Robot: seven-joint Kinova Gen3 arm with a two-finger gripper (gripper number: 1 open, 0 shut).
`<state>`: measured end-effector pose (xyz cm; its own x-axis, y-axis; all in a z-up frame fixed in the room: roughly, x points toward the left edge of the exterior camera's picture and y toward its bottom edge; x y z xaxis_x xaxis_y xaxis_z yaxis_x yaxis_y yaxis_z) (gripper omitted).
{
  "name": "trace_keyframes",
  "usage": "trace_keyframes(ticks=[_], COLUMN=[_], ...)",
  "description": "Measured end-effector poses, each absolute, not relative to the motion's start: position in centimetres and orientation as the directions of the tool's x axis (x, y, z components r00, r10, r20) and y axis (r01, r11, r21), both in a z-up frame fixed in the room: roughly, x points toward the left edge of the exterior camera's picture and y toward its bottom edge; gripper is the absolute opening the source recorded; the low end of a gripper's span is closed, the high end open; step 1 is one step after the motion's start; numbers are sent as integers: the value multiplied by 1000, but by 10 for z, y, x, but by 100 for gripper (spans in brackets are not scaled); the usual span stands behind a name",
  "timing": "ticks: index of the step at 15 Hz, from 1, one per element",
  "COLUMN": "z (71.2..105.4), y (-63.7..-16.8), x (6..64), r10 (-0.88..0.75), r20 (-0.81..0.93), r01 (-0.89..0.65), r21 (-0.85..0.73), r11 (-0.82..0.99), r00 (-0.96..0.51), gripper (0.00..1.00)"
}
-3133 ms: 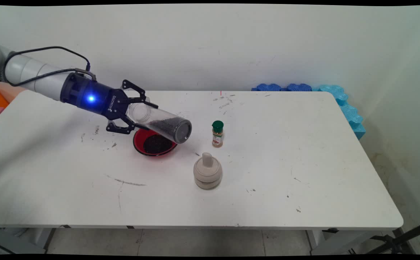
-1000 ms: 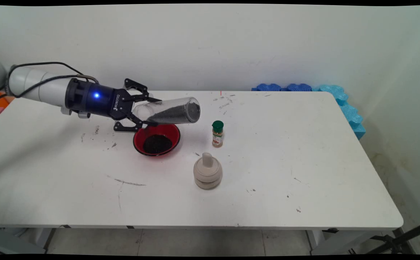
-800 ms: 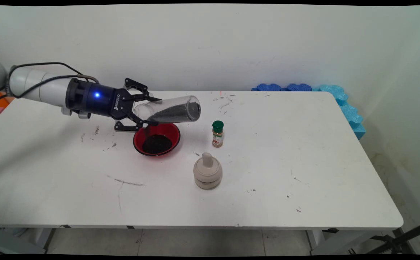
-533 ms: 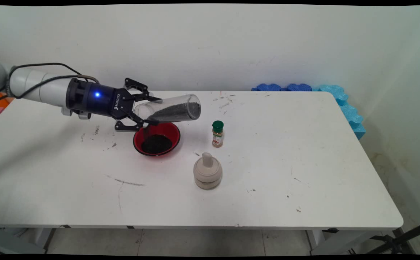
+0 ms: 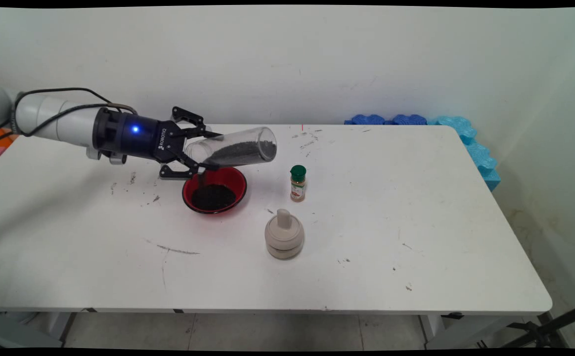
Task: Pour the black seasoning powder in the red bowl
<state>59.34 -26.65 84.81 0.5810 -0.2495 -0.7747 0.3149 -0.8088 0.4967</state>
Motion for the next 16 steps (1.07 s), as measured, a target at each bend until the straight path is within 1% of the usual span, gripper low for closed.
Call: trace_keyframes(ticks=[16], z=[846], y=[-268], x=[593], r10=[-244], r20=[-783], r01=[330], r21=[492], r11=[-806], r00=[573], gripper=[0])
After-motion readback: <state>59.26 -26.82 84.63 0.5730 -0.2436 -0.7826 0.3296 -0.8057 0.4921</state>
